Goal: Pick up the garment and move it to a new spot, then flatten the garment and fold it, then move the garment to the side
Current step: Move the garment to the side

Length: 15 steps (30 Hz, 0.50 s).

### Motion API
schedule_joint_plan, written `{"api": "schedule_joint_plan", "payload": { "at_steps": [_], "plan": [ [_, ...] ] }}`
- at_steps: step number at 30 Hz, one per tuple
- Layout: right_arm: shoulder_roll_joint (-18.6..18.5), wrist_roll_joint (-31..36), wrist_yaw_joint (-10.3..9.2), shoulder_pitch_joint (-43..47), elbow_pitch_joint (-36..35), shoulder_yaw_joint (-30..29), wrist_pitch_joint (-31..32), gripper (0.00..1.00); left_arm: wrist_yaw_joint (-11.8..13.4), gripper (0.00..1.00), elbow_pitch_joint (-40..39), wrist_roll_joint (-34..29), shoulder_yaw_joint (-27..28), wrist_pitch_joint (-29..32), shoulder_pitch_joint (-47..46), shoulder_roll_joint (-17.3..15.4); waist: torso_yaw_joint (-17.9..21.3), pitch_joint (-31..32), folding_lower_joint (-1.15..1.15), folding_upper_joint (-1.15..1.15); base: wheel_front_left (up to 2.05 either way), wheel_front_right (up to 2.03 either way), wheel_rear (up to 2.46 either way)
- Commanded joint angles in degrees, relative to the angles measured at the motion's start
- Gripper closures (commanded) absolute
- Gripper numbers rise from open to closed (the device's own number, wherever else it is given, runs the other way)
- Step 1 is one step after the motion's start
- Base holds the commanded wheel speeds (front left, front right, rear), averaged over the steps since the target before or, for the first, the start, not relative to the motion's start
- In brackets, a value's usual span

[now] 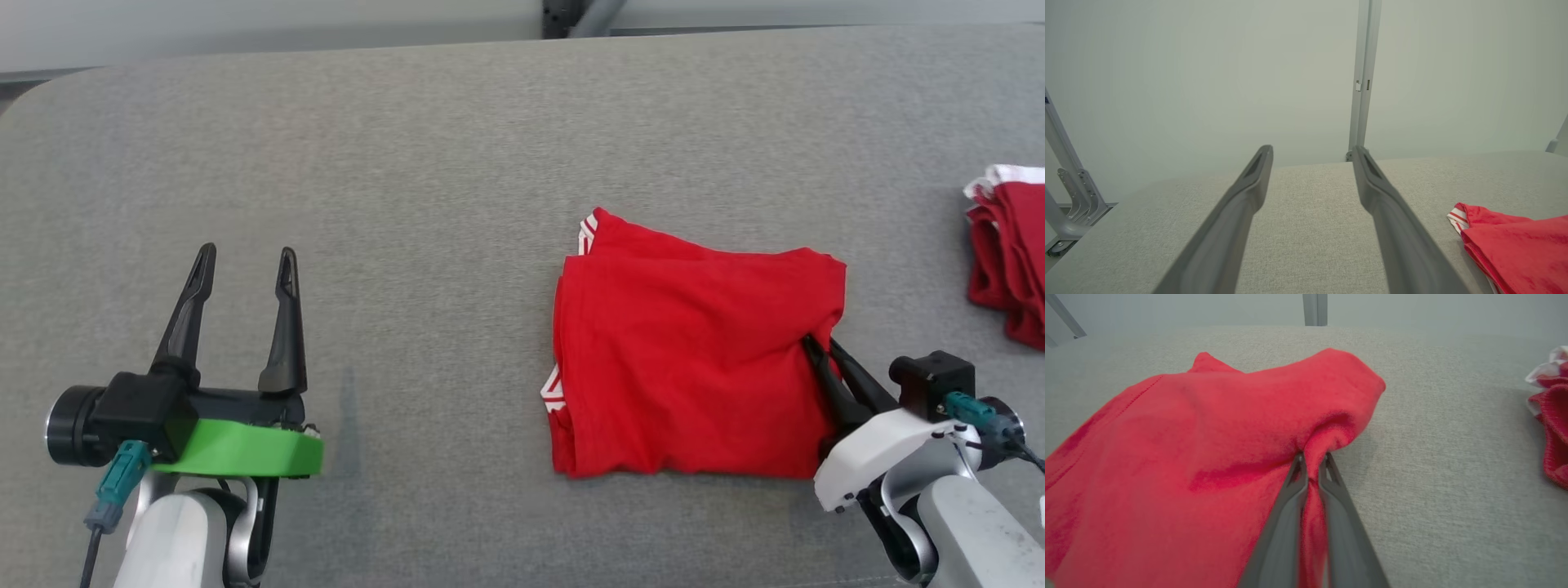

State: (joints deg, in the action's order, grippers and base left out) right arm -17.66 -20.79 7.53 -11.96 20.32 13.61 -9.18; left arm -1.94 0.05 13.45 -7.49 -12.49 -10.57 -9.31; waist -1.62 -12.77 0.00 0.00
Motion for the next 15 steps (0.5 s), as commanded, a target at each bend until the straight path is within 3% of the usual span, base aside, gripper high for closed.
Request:
{"api": "schedule_joint_plan", "payload": {
  "at_steps": [1, 9, 15],
  "plan": [
    [-0.58, 0.54, -0.09, 0.62, -1.03, -0.5, 0.13, 1.0, 0.26, 0.0, -0.74, -0.69, 0.07, 0.62, -0.01, -0.69, 7.92, -0.75, 0.0, 0.0, 0.0, 0.0, 0.0],
    [-2.12, 1.84, -0.09, -4.74, -2.95, 1.0, 0.28, 1.0, 0.45, 0.0, -3.55, -1.36, -0.2, 3.31, -1.62, -2.38, 16.57, -3.98, 0.0, 0.0, 0.0, 0.0, 0.0],
    [-6.39, 2.55, -0.09, -13.54, -0.36, 3.18, -1.35, 1.0, -0.11, 0.0, -4.84, -2.05, -1.06, 5.25, -4.44, -3.7, 18.96, -7.22, 0.0, 0.0, 0.0, 0.0, 0.0]
  ]
}}
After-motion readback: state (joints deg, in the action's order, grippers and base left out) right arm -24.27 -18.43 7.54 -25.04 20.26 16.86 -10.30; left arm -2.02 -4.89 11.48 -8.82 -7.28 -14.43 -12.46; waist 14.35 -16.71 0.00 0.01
